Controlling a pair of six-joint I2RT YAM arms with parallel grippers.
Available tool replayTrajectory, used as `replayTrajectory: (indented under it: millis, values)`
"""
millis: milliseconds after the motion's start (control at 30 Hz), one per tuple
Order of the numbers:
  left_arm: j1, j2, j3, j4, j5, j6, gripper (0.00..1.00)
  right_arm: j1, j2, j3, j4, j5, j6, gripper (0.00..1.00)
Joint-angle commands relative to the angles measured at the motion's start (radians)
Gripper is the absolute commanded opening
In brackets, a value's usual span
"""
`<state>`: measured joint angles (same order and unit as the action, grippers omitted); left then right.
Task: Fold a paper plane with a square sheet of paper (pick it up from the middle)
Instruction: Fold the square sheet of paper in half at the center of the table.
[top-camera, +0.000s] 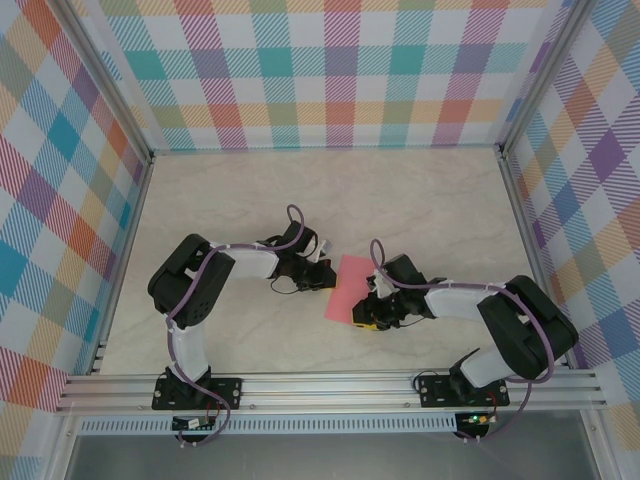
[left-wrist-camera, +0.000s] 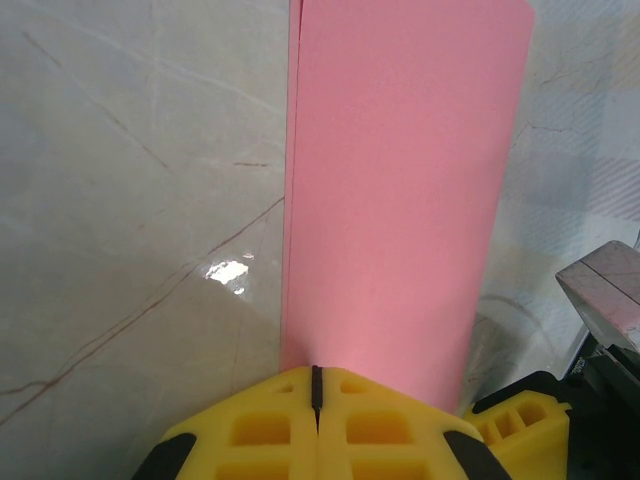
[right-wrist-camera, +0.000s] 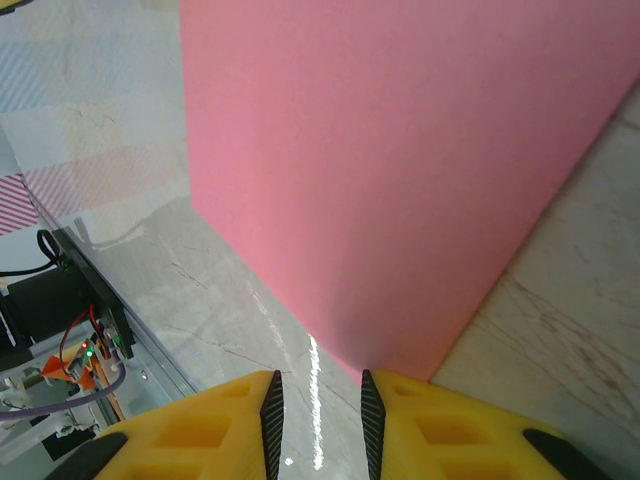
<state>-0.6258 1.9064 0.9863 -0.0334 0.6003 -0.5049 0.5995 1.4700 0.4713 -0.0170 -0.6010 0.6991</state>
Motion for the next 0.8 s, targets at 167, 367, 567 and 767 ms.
replayTrajectory:
  millis: [167,367,567,767]
  values:
    - [-0.002,-0.014,-0.041,-0.132,-0.105,-0.005,0.00,0.010,-0.043,0.013,-0.120,0.070,-0.014,0.29]
    - [-0.005,-0.107,-0.071,-0.098,-0.131,-0.048,0.04,-0.037,-0.146,0.148,-0.299,0.262,-0.020,0.37]
    - [-0.006,-0.213,-0.130,-0.092,-0.217,-0.087,0.20,-0.055,-0.017,0.281,-0.341,0.295,-0.028,0.50]
    - [0.003,-0.294,-0.196,-0.037,-0.226,-0.136,0.36,-0.055,0.088,0.361,-0.365,0.352,-0.033,0.50]
